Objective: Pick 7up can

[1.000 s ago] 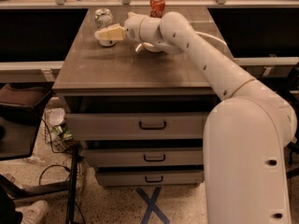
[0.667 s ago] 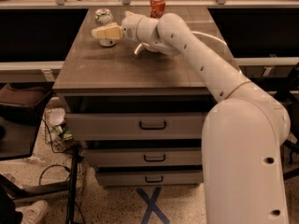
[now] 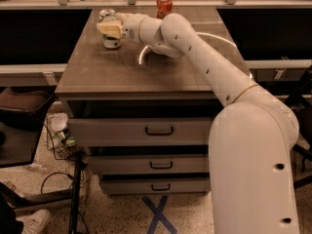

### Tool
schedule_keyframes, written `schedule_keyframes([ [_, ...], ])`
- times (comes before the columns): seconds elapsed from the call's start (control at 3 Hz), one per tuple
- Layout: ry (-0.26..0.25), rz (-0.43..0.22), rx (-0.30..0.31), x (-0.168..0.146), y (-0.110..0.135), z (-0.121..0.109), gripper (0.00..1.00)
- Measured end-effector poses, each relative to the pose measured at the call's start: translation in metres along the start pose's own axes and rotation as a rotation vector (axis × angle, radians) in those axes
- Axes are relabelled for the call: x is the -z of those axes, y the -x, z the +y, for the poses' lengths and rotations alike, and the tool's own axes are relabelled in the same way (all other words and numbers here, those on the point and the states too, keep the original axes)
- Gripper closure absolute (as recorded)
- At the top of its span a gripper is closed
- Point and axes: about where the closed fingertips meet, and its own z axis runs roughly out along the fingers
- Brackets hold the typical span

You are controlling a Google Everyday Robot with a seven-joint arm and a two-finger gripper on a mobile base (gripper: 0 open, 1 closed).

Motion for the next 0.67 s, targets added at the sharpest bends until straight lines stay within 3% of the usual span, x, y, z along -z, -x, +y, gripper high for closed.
schedule_keyframes([
  [0.67, 0.009, 0.0, -0.002, -0.0049, -0.0009, 0.0047, 0.87],
])
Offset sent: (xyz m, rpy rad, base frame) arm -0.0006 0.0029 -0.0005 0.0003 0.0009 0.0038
